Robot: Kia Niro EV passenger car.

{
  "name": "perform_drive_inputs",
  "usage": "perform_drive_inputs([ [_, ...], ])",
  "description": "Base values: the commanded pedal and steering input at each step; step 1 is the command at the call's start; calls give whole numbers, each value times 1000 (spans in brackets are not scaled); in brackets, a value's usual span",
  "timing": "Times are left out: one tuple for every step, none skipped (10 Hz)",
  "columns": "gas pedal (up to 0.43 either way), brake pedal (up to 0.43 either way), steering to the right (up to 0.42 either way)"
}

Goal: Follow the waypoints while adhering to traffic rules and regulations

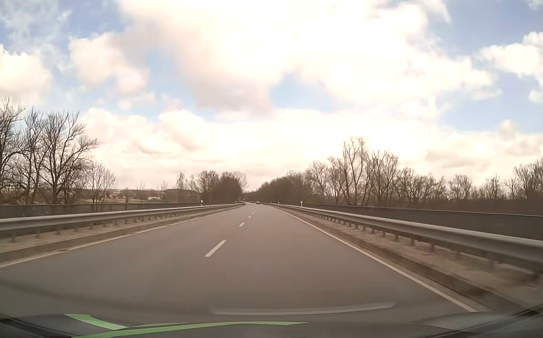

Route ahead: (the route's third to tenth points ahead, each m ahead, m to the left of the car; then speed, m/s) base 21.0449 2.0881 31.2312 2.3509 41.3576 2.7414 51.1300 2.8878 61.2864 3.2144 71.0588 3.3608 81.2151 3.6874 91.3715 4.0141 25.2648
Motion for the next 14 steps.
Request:
perform_drive_inputs([
  [220,0,-1],
  [220,0,-1],
  [220,0,-1],
  [220,0,-1],
  [220,0,-1],
  [220,0,-1],
  [220,0,-1],
  [220,0,-1],
  [220,0,-1],
  [220,0,-1],
  [220,0,-1],
  [220,0,-1],
  [220,0,-1],
  [220,0,-1],
])
